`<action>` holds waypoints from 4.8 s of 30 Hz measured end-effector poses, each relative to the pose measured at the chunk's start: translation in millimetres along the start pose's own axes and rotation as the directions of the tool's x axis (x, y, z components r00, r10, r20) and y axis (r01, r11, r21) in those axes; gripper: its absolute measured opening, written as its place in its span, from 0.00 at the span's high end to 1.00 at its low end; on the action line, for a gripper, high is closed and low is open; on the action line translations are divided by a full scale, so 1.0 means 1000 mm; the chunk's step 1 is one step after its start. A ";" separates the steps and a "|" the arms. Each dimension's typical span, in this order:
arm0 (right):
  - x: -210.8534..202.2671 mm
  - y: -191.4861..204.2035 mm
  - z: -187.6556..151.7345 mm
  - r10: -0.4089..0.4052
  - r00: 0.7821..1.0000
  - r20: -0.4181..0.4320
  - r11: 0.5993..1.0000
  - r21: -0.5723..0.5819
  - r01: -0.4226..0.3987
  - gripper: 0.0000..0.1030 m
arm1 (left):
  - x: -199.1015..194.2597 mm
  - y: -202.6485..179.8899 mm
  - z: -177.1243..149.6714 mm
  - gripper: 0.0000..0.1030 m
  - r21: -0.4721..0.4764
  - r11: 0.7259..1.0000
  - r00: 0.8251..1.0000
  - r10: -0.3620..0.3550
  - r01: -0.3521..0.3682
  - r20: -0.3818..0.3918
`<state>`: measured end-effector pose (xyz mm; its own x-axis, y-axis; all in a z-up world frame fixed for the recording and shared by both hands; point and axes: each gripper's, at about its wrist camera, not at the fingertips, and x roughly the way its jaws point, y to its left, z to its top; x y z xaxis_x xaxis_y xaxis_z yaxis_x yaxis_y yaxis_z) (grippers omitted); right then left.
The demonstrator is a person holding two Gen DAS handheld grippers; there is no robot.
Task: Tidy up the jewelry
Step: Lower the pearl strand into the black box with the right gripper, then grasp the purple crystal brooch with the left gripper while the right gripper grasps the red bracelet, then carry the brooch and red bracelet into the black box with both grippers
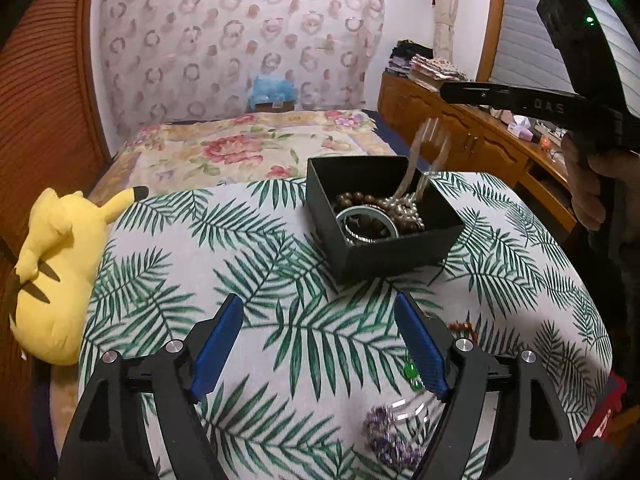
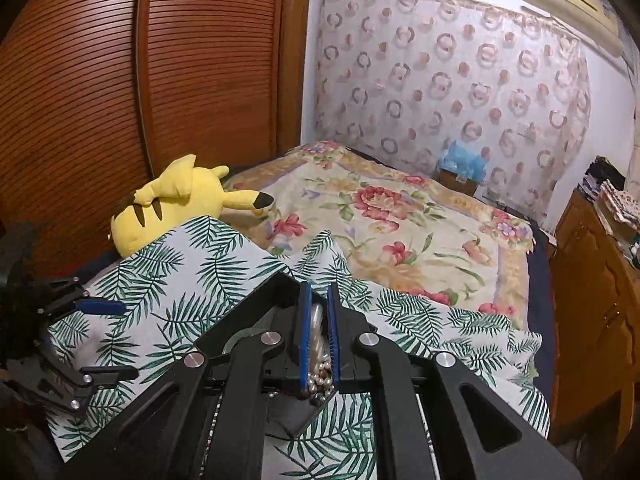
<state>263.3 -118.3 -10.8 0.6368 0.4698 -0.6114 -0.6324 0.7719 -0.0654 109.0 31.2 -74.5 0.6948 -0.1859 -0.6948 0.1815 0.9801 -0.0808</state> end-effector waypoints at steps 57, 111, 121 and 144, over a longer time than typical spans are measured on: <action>0.001 0.077 -0.178 0.006 0.989 -0.147 0.996 0.086 0.007 0.82 | 0.000 -0.035 -0.092 0.74 -0.013 0.998 0.996 -0.068 0.067 -0.060; -0.079 0.068 -0.114 -0.010 1.000 0.019 1.000 -0.007 0.010 0.92 | -0.039 -0.029 -0.048 0.74 0.039 0.999 0.990 0.003 -0.008 0.143; -0.099 0.075 -0.090 -0.022 0.998 0.065 0.998 -0.049 0.025 0.92 | -0.046 -0.024 -0.045 0.74 0.033 0.999 0.988 0.002 -0.007 0.157; -0.038 0.018 -0.078 -0.017 0.998 0.067 0.999 0.036 0.015 0.92 | -0.004 -0.016 0.023 0.74 0.073 0.997 0.985 0.009 -0.022 0.171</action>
<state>193.2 -155.2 -50.5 0.6759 0.4843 -0.5556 -0.6065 0.7937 -0.0460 119.0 14.5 -53.7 0.8054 -0.1860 -0.5628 0.2166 0.9762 -0.0128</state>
